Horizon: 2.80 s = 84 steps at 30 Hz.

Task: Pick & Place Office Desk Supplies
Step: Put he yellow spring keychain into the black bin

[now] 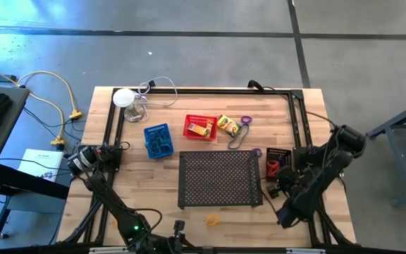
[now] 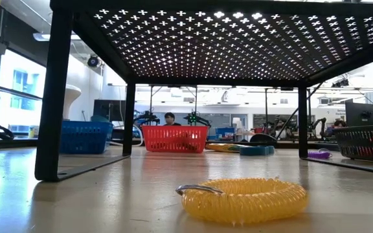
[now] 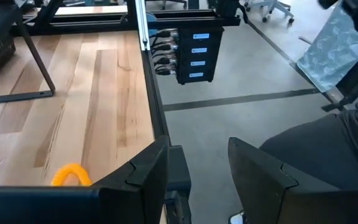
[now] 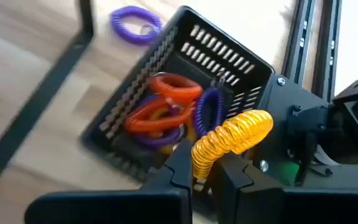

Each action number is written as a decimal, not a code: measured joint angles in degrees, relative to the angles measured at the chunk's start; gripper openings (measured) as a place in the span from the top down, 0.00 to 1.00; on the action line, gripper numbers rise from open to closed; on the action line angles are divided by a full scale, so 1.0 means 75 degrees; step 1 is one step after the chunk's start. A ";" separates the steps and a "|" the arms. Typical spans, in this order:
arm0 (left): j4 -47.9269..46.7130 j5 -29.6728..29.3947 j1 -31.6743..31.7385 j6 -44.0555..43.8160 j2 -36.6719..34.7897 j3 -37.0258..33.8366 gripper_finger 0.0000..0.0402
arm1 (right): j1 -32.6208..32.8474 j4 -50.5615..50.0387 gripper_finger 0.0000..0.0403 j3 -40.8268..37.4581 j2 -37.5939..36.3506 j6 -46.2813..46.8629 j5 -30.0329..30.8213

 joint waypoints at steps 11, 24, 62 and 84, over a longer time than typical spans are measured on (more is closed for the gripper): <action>-0.0022 0.0010 0.0005 -0.0204 0.0000 -0.0003 0.60 | -0.0362 0.1153 0.83 -0.1107 -0.0354 -0.0542 -0.0082; -0.0199 0.0015 0.0093 -0.0347 0.0000 -0.0006 0.60 | -0.0446 0.0385 0.45 -0.0628 -0.0348 -0.0879 -0.0078; -0.0800 0.0018 0.0152 -0.0400 0.0000 -0.0006 0.60 | 0.0455 1.1205 0.46 0.1518 0.2786 -1.2294 0.2344; -0.0803 0.0018 0.0090 -0.0399 0.0000 -0.0006 0.60 | -0.1011 1.1235 0.51 0.1521 0.3258 -1.2630 0.1832</action>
